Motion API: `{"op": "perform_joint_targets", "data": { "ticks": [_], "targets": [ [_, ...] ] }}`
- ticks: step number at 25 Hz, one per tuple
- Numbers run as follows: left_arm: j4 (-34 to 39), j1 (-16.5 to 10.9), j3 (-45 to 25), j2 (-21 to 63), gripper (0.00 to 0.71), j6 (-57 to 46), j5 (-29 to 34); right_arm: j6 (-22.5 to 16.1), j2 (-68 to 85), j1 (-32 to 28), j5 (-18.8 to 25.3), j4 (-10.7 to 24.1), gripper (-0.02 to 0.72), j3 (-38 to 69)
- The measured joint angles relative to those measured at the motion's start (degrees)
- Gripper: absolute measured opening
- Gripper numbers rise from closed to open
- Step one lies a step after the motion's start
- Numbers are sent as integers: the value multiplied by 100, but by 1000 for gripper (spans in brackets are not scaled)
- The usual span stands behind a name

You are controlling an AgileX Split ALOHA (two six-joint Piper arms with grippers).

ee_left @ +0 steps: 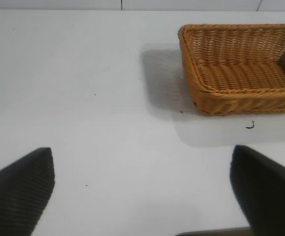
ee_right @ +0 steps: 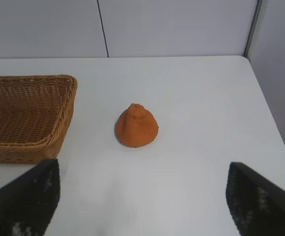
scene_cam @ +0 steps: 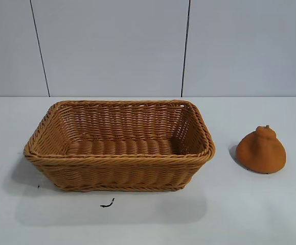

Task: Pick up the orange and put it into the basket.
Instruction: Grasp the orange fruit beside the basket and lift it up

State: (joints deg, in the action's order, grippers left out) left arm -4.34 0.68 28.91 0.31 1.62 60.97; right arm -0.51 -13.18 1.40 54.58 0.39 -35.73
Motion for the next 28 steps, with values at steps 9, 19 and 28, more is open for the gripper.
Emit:
{"op": "perform_joint_targets", "data": {
  "ticks": [9, 19, 28],
  "targets": [
    [0, 0, 0, 0, 696, 0, 0, 0, -3253, 0, -45, 0, 631, -1501],
    [0, 0, 0, 0, 697, 0, 0, -20, -6345, 0, -79, -39, 631, -3238],
    [0, 0, 0, 0, 697, 0, 0, -19, -8201, 0, 92, -80, 631, -4238]
  ]
}}
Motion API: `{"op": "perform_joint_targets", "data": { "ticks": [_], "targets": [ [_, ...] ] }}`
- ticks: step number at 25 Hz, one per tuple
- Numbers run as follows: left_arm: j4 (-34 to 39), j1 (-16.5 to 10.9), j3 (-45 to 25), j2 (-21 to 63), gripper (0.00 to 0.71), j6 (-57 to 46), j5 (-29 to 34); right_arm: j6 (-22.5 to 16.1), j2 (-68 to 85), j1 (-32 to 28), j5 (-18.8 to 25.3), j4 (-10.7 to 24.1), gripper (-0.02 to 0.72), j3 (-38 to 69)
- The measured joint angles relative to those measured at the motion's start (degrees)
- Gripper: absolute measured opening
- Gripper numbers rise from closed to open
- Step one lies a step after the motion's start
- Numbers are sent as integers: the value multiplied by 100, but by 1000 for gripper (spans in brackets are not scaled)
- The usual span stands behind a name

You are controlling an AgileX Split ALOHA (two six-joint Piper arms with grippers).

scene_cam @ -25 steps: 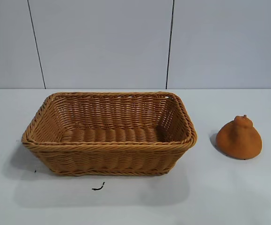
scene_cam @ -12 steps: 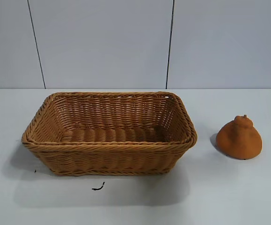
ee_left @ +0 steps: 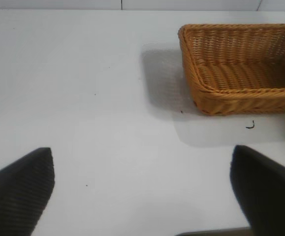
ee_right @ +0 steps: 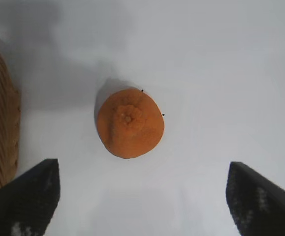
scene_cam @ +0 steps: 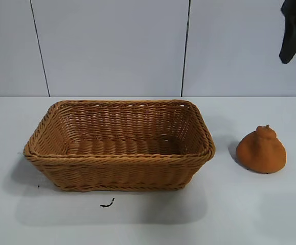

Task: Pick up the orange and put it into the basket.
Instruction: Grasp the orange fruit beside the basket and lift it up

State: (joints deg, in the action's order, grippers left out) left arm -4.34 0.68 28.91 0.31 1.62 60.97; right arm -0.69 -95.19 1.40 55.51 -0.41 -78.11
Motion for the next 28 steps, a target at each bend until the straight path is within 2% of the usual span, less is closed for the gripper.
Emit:
{"op": "perform_joint_targets", "data": {
  "ticks": [7, 17, 21, 23, 25, 28],
  "targets": [
    [0, 0, 0, 0, 697, 0, 0, 151, -1120, 0, -127, -394, 631, -133],
    [0, 0, 0, 0, 697, -5, 0, 255, -2384, 0, -721, -592, 631, -137],
    [0, 0, 0, 0, 697, -5, 0, 255, -2598, 0, -775, -668, 606, -137],
    [0, 0, 0, 0, 697, -5, -5, 255, -2633, 0, -779, -668, 557, -137],
    [0, 0, 0, 0, 697, -5, -5, 255, -2633, 0, -785, -668, 461, -137],
    [0, 0, 0, 0, 697, -5, -5, 255, -2633, 0, -710, -674, 211, -152]
  ]
}}
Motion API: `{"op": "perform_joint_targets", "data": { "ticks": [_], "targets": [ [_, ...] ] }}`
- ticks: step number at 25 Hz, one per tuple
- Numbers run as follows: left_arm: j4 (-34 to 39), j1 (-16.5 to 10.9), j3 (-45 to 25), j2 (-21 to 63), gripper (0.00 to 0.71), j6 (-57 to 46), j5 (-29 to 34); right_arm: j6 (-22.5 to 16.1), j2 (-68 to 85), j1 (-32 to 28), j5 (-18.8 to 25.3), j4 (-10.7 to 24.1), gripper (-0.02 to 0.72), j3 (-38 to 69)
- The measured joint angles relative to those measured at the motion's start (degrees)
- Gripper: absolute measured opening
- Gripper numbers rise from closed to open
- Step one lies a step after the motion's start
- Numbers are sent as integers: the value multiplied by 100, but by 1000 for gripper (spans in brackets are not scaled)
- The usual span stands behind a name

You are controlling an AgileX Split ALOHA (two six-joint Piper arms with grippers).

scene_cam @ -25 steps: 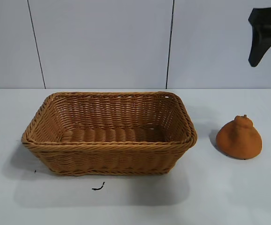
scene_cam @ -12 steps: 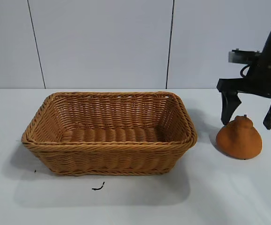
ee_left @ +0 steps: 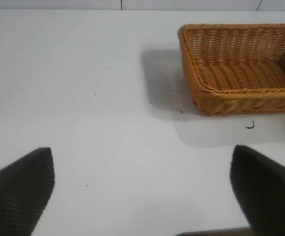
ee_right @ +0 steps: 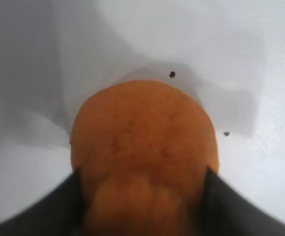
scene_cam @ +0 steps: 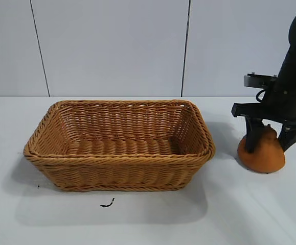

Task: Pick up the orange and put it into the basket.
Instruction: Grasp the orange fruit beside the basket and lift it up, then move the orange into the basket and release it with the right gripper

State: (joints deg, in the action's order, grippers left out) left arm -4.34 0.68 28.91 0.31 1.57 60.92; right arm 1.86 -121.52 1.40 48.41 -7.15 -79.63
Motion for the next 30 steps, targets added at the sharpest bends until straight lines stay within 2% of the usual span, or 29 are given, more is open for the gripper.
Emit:
{"op": "perform_joint_targets", "data": {
  "ticks": [2, 3, 8, 16, 21, 25, 30],
  "targets": [
    [0, 0, 0, 0, 697, 0, 0, 13, 32, 0, 45, -5, 72, -24],
    [0, 0, 0, 0, 697, 0, 0, 26, 73, 0, 59, -13, 59, -24],
    [0, 0, 0, 0, 697, 0, 0, 47, 371, 0, 403, -13, 62, -180],
    [0, 0, 0, 0, 697, 0, 0, 47, 935, 0, 1418, -8, 62, -1156],
    [0, 0, 0, 0, 697, 0, 0, 47, 1027, 0, 1847, -90, 62, -1685],
    [0, 0, 0, 0, 697, 0, 0, 47, 1030, 150, 2001, -187, 62, -1982],
    [0, 0, 0, 0, 697, 0, 0, 47, 1030, 866, 1978, -199, 62, -2189]
  ]
}}
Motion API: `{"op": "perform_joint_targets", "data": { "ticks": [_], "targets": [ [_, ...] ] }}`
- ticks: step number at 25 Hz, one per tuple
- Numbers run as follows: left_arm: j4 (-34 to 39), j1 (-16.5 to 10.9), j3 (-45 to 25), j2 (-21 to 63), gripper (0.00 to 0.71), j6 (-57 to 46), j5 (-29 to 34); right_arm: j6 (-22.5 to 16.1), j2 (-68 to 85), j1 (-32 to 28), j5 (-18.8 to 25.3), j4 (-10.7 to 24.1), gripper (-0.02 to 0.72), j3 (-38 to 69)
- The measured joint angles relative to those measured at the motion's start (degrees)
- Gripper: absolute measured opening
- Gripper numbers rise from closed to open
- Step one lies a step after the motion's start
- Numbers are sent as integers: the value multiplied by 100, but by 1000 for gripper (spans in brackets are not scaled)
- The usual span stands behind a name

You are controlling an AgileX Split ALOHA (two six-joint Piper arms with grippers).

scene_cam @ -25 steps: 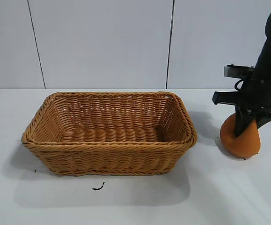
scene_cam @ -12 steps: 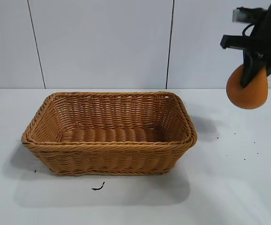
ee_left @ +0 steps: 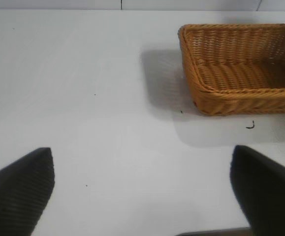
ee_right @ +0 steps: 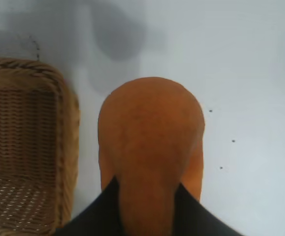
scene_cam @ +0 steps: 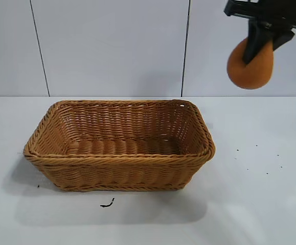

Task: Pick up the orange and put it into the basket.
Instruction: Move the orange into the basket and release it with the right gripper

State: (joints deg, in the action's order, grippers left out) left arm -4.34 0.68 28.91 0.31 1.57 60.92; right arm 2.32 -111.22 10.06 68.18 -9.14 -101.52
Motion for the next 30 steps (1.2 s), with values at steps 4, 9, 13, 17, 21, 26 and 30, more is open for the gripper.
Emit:
{"op": "perform_joint_targets", "data": {
  "ticks": [4, 9, 13, 17, 21, 26, 30],
  "targets": [
    [0, 0, 0, 0, 697, 0, 0, -38, 0, 734, -228, -21, 62, 0],
    [0, 0, 0, 0, 697, 0, 0, -158, -88, 1555, -709, 23, 62, -20],
    [0, 0, 0, 0, 697, 3, 0, -177, -320, 1952, -1039, 47, 62, -20],
    [0, 0, 0, 0, 697, 3, 0, -177, -850, 2335, -1556, 74, 62, -20],
    [0, 0, 0, 0, 697, 3, 0, -232, -1341, 2376, -1792, 75, 62, -20],
    [0, 0, 0, 0, 697, 3, 0, -232, -1658, 2376, -1800, 89, 78, -20],
    [0, 0, 0, 0, 697, 3, 0, -232, -1645, 2376, -1800, 83, 252, -20]
  ]
}}
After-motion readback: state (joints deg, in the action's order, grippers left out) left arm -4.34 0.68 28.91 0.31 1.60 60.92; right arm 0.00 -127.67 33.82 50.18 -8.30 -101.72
